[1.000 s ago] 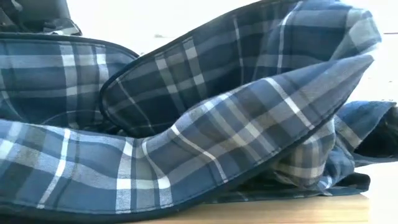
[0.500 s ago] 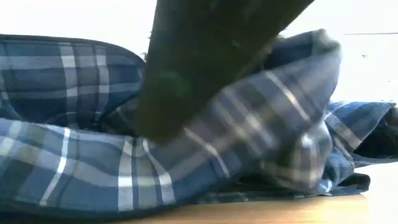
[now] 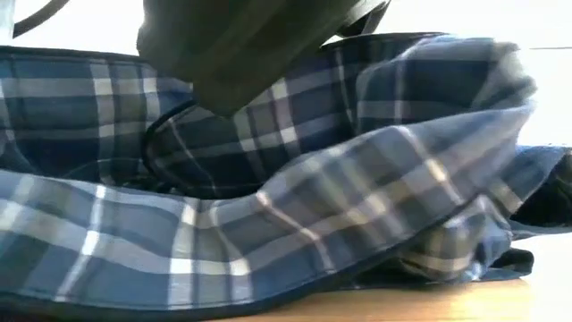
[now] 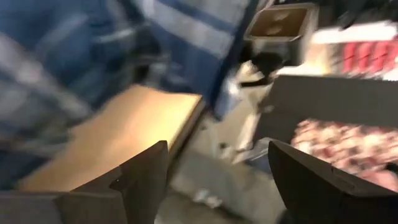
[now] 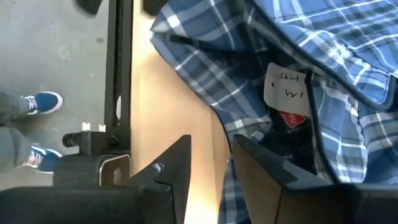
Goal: Fold Laundry from Bin
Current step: Fold the blue patterned long sleeve
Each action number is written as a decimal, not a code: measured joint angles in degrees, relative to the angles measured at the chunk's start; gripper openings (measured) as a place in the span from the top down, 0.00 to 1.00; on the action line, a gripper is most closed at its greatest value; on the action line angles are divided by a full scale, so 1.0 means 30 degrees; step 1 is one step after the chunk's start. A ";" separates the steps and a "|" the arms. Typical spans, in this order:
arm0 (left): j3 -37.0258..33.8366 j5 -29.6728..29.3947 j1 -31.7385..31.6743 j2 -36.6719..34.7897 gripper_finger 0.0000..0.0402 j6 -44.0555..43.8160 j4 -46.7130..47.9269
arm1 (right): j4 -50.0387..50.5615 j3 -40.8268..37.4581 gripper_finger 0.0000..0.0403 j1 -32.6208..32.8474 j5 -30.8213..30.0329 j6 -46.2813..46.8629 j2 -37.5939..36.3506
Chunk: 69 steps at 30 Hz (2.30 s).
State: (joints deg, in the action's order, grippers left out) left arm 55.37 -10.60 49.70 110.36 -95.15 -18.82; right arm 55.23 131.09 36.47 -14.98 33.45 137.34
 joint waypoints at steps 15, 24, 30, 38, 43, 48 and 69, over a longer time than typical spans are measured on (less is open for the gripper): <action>0.0036 -0.5079 -0.0545 0.0453 0.45 -0.5192 -0.0876 | 0.0537 0.0181 0.73 0.0401 0.0224 0.2160 0.0000; -0.0147 -0.3436 -0.1113 0.0227 0.87 -0.4287 0.1559 | 0.1110 0.1258 0.76 -0.0247 0.0252 0.3321 -0.0464; -0.0393 -0.2521 -0.0937 0.0001 0.97 -0.4250 0.1481 | 0.2855 0.1282 0.74 -0.3442 -0.1636 0.2652 -0.3080; -0.0378 -0.1640 -0.0192 -0.0456 0.70 -0.4497 0.1739 | -0.0680 0.0817 0.94 -0.9544 0.3216 -0.5218 -0.1283; -0.0401 -0.2012 0.0063 -0.0888 0.51 -0.5419 0.3235 | -0.1502 0.0685 0.98 -1.2014 0.5046 -0.6011 0.1288; -0.0321 -0.3012 0.0074 -0.0986 0.41 -0.6986 0.3321 | -0.1503 0.0779 0.98 -1.3892 0.5360 -0.6035 0.2444; -0.0828 -0.7555 -0.1480 -0.2848 0.39 -1.2176 0.8944 | -0.1877 0.1107 0.98 -1.5653 0.5597 -0.8170 0.1252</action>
State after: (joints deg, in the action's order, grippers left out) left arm 52.89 -33.27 45.26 101.82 -131.68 8.01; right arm 49.60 134.41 -10.49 1.81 8.94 141.09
